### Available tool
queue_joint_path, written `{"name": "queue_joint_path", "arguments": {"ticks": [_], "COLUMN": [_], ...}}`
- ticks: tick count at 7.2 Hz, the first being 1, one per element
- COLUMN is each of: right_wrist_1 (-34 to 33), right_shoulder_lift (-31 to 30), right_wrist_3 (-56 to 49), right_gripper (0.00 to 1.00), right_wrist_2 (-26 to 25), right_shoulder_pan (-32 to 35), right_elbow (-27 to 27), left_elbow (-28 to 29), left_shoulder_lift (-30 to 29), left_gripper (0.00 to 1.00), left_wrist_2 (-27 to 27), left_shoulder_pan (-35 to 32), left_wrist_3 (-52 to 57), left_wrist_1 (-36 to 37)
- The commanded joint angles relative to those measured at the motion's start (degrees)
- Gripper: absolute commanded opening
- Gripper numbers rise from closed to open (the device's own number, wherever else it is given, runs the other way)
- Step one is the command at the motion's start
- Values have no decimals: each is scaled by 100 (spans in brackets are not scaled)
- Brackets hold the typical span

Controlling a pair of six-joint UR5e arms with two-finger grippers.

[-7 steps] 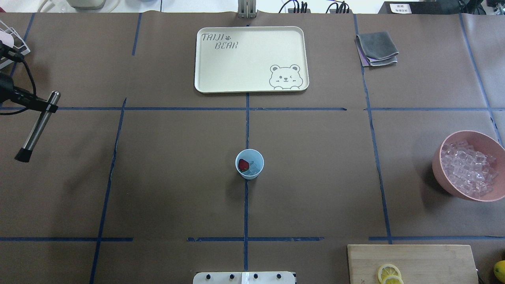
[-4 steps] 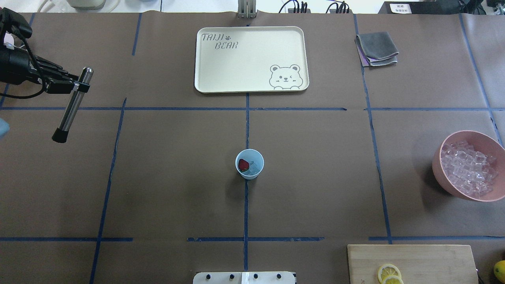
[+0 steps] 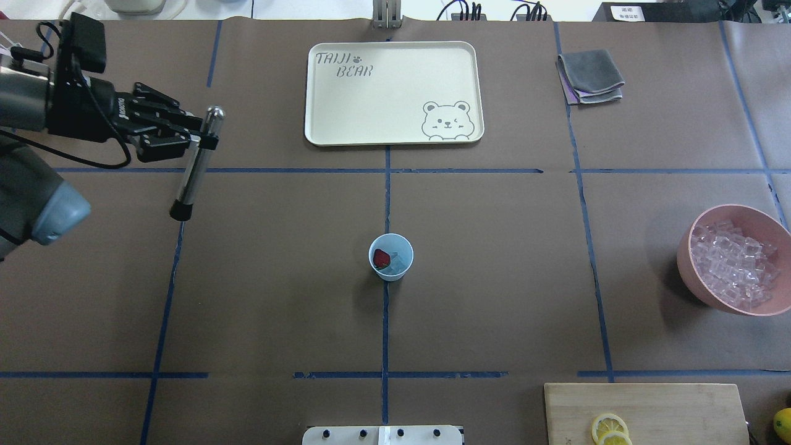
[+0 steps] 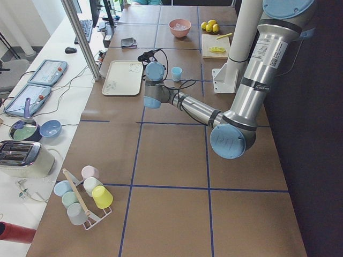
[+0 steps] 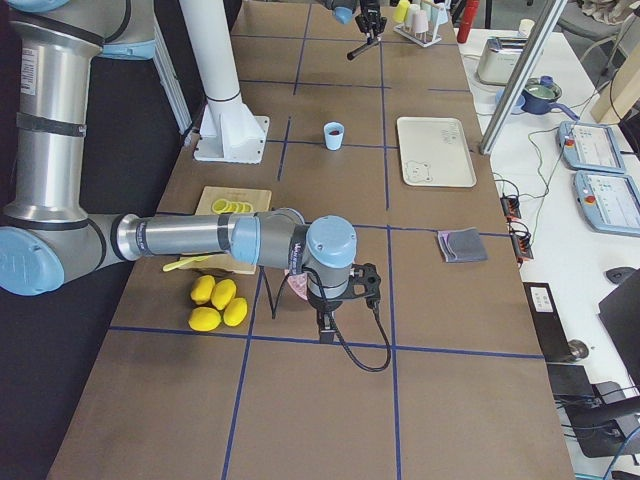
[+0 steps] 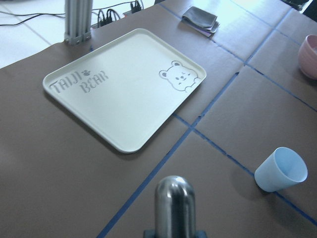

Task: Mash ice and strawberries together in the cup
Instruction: 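Carry the muddler with the left gripper over the cup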

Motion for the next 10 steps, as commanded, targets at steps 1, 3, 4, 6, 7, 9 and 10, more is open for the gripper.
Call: {"name": "queue_joint_path", "arguments": {"ticks": [1, 3, 4, 6, 7, 9, 10], "right_wrist_1": [0, 0, 0, 0, 0, 0, 0], "right_shoulder_lift": [0, 0, 0, 0, 0, 0, 0], "right_wrist_3": [-1, -1, 7, 16, 7, 7, 16], "right_gripper": [100, 100, 100, 100, 100, 100, 100], "right_wrist_2": [0, 0, 0, 0, 0, 0, 0], "right_shoulder_pan": [0, 0, 9, 9, 9, 18, 18], "right_elbow": [7, 24, 42, 51, 51, 42, 42], "left_elbow": [132, 124, 133, 133, 133, 177, 325], "left_shoulder_lift": [-80, -587, -677, -739, -809, -897, -1002], "left_gripper": [0, 0, 0, 0, 0, 0, 0], "left_wrist_2": [1462, 1985, 2430, 3484, 3785, 4093, 4261], "left_shoulder_pan": [1295, 1521, 1582, 2439, 2697, 2900, 2936], "left_wrist_3": [693, 1374, 1418, 1734, 1753, 1762, 1770], "left_wrist_1": [-922, -1063, -1116, -1519, -1642, -1836, -1837]}}
